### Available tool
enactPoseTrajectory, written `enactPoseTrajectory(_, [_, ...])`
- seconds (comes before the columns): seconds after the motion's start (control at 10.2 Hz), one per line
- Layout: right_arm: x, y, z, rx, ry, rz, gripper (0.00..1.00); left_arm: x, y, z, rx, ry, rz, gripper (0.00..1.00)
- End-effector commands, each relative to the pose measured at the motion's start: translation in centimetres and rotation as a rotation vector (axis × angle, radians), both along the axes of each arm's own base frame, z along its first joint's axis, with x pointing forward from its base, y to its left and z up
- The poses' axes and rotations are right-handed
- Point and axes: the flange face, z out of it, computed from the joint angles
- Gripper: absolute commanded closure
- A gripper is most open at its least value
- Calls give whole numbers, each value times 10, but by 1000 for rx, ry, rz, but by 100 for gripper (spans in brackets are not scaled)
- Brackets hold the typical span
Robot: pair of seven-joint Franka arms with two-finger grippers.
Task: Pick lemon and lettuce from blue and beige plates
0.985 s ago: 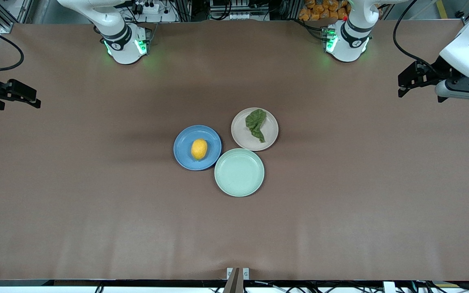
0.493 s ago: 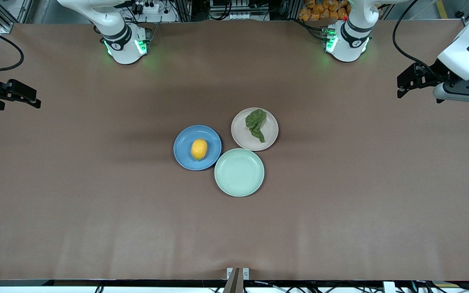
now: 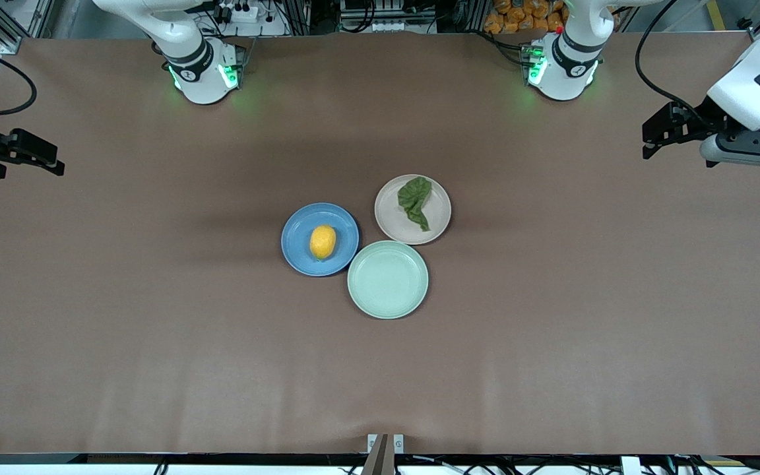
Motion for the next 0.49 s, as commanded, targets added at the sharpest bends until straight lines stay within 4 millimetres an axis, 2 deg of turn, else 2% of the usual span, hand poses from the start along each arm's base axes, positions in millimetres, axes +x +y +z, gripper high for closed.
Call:
enactPoseTrajectory(0.0, [1,-3,3,-1,3,-1,0,-6,-4,4,-32,8,-18,0])
enactPoseTrajectory(0.39, [1,-4,3,-1,3,-2,0,-6,-6,3,-39,12,-14,0])
